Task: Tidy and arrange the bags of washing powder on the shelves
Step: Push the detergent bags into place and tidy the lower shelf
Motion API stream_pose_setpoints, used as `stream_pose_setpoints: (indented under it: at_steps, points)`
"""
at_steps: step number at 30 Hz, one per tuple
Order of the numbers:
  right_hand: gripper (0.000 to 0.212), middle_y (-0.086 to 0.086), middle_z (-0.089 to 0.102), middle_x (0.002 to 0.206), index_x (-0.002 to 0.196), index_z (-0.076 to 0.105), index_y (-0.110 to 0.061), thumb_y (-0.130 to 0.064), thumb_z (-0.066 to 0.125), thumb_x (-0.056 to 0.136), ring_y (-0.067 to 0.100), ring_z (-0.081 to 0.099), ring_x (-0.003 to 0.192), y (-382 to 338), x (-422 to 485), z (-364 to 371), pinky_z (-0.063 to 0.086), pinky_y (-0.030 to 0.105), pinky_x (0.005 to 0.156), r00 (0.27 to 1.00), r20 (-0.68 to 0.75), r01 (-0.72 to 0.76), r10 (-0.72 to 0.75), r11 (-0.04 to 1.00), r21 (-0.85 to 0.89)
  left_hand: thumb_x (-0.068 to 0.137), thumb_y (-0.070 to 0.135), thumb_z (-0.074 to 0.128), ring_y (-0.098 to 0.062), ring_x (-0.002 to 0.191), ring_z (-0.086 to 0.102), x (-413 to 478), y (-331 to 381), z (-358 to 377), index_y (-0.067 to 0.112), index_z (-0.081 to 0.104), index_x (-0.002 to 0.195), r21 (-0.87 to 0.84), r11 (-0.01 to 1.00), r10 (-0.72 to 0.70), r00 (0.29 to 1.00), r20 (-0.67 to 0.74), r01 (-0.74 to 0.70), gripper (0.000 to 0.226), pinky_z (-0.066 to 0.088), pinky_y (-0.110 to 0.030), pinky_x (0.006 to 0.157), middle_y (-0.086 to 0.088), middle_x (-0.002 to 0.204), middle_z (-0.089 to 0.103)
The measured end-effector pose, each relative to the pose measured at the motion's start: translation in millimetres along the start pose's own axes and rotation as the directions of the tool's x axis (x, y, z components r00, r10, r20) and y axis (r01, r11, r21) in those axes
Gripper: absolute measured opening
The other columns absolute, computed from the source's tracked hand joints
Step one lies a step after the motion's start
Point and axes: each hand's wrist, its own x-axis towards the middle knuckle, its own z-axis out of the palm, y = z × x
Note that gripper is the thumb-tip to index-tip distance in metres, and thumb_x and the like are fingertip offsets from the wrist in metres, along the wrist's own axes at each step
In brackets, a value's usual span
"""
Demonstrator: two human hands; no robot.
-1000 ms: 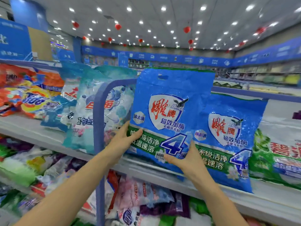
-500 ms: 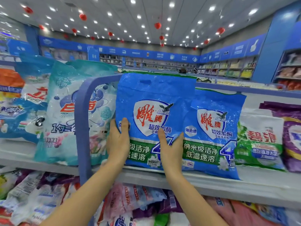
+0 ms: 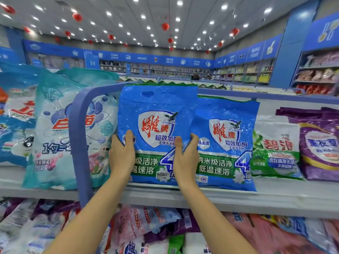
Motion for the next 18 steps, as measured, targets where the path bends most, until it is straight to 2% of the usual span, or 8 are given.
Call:
stream_pose_setpoints:
  at_steps: [2, 4, 7, 9, 11, 13, 15, 18]
  points:
    - [0.049, -0.015, 0.045, 0.066, 0.120, 0.044, -0.014, -0.052, 0.037, 0.090, 0.001, 0.045, 0.058, 0, 6, 1, 0.035, 0.011, 0.053, 0.998, -0.037, 0.050, -0.052, 0.997, -0.063, 0.099, 0.050, 0.026, -0.024, 0.101, 0.050, 0, 2, 3, 0.016, 0.051, 0.113, 0.010, 1.000, -0.004, 0.999, -0.043, 0.005, 0.044, 0.033, -0.036, 0.082, 0.000, 0.106, 0.055]
    - [0.039, -0.013, 0.042, 0.056, 0.116, 0.048, -0.011, -0.042, 0.042, 0.094, 0.002, 0.044, 0.049, 2, 9, 1, 0.035, 0.012, 0.049, 0.995, -0.068, 0.070, -0.074, 0.995, -0.067, 0.101, 0.047, 0.022, -0.032, 0.113, 0.050, -1, 1, 6, 0.011, 0.052, 0.118, 0.023, 1.000, 0.012, 0.994, -0.107, -0.010, 0.050, 0.035, -0.042, 0.090, -0.012, 0.122, 0.057]
    - [0.029, -0.011, 0.035, 0.051, 0.114, 0.049, -0.010, -0.033, 0.046, 0.097, 0.000, 0.043, 0.045, 1, 11, 2, 0.032, 0.013, 0.045, 0.994, -0.079, 0.069, -0.073, 0.996, -0.053, 0.102, 0.041, 0.024, -0.033, 0.115, 0.050, -1, -3, 6, 0.009, 0.051, 0.119, -0.019, 0.998, 0.049, 0.987, -0.151, -0.052, 0.045, 0.035, -0.040, 0.092, -0.013, 0.125, 0.056]
    - [0.026, -0.011, 0.036, 0.053, 0.116, 0.046, -0.010, -0.030, 0.046, 0.098, -0.001, 0.041, 0.043, -1, 11, 1, 0.031, 0.013, 0.044, 0.998, -0.044, 0.034, -0.034, 0.999, -0.001, 0.102, 0.037, 0.029, -0.032, 0.114, 0.050, -4, -7, 3, 0.008, 0.046, 0.123, -0.065, 0.985, 0.149, 0.982, -0.120, -0.157, 0.039, 0.036, -0.036, 0.089, -0.009, 0.121, 0.055]
    - [0.027, -0.012, 0.043, 0.063, 0.119, 0.041, -0.012, -0.027, 0.046, 0.098, -0.001, 0.042, 0.044, -4, 12, -1, 0.031, 0.012, 0.044, 1.000, 0.005, 0.003, -0.003, 1.000, 0.013, 0.099, 0.035, 0.035, -0.031, 0.121, 0.046, -12, -9, -1, 0.004, 0.038, 0.133, -0.040, 0.936, 0.344, 0.935, -0.092, -0.348, 0.046, 0.036, -0.038, 0.099, -0.013, 0.132, 0.049]
    - [0.030, -0.014, 0.053, 0.082, 0.124, 0.036, -0.015, -0.025, 0.046, 0.098, -0.001, 0.047, 0.054, -8, 13, -4, 0.032, 0.011, 0.049, 0.999, 0.051, 0.004, -0.004, 1.000, 0.001, 0.096, 0.032, 0.041, -0.032, 0.131, 0.033, -21, -7, -4, 0.001, 0.034, 0.137, 0.117, 0.840, 0.539, 0.840, -0.063, -0.530, 0.052, 0.022, -0.034, 0.114, -0.021, 0.142, 0.038]
    - [0.035, -0.007, 0.055, 0.106, 0.129, 0.032, -0.017, -0.024, 0.047, 0.098, 0.009, 0.054, 0.080, -13, 13, -8, 0.039, 0.018, 0.065, 0.996, 0.089, 0.013, -0.011, 1.000, -0.028, 0.094, 0.032, 0.044, -0.031, 0.135, 0.025, -32, -1, -1, 0.003, 0.035, 0.136, 0.236, 0.708, 0.687, 0.726, -0.010, -0.666, 0.052, 0.010, -0.029, 0.115, -0.024, 0.146, 0.031]
    - [0.042, -0.001, 0.042, 0.128, 0.133, 0.029, -0.017, -0.018, 0.050, 0.096, 0.013, 0.044, 0.114, -20, 11, -23, 0.038, 0.025, 0.089, 0.996, 0.083, 0.049, -0.045, 0.998, -0.050, 0.092, 0.038, 0.042, -0.035, 0.134, 0.027, -48, 10, 12, 0.008, 0.036, 0.135, 0.357, 0.552, 0.768, 0.626, 0.135, -0.754, 0.053, 0.015, -0.048, 0.113, -0.024, 0.147, 0.033]
